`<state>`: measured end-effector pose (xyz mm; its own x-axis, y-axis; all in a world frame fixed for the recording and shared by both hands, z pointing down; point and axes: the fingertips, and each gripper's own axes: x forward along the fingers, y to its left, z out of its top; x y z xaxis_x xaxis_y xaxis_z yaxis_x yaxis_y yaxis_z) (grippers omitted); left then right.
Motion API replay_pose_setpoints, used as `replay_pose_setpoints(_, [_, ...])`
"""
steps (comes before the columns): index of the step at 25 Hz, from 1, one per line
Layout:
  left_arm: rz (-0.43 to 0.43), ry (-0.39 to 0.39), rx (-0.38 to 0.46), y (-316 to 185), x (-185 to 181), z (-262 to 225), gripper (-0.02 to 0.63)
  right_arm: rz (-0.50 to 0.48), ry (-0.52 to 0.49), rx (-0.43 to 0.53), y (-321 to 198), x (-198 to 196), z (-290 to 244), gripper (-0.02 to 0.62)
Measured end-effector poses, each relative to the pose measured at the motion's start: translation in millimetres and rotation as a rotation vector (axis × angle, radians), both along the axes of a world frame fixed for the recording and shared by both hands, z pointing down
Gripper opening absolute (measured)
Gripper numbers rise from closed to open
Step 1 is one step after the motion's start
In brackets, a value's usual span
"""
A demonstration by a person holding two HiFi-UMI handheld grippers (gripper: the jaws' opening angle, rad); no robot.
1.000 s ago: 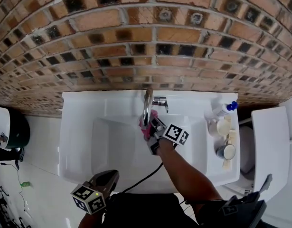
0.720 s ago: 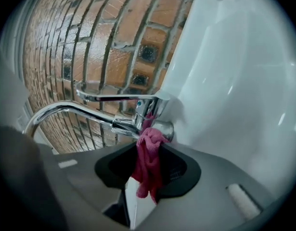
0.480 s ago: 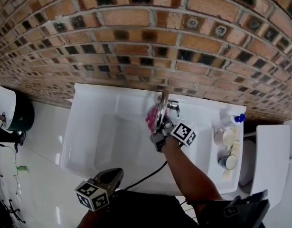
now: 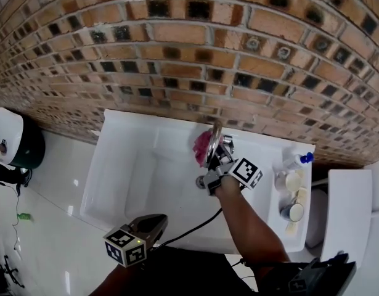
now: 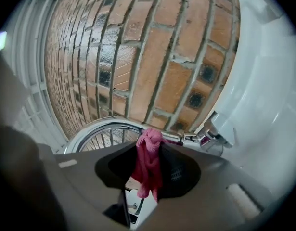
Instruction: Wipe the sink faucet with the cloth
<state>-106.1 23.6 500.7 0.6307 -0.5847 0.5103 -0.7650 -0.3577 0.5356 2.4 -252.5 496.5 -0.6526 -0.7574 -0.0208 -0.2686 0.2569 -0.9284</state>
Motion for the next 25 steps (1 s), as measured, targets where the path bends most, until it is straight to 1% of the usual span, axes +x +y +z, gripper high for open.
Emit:
replay_pose_setpoints(3, [-0.007, 0.008, 0.018, -1, -3, -7, 0.006, -0.012, 0.115, 0.039, 3, 5, -8, 0.129])
replay_pose_setpoints(8, [-0.021, 0.007, 0.033, 4, -10, -16, 0.006, -0.083, 0.323, 0.176, 8, 3, -32, 0.129])
replay_pose_setpoints(10, [-0.021, 0.005, 0.032, 7, -9, -16, 0.006, -0.129, 0.394, 0.257, 9, 1, -41, 0.129])
replay_pose_setpoints(14, [-0.018, -0.003, 0.044, 3, -6, -20, 0.006, -0.239, 0.636, 0.478, 14, -3, -51, 0.129])
replay_pose_setpoints(15, [-0.018, -0.005, 0.048, 2, -4, -21, 0.006, -0.268, 0.681, 0.527, 16, -4, -52, 0.129])
replay_pose_setpoints(18, [-0.011, -0.009, 0.054, 0, 5, -23, 0.006, -0.333, 0.758, 0.638, 21, -2, -58, 0.129])
replay_pose_setpoints(20, [-0.002, -0.009, 0.052, 0, 13, -22, 0.006, -0.366, 0.800, 0.699, 25, -2, -61, 0.127])
replay_pose_setpoints(25, [0.003, -0.002, 0.053, -3, 31, -21, 0.006, -0.447, 0.940, 0.854, 35, -3, -66, 0.126])
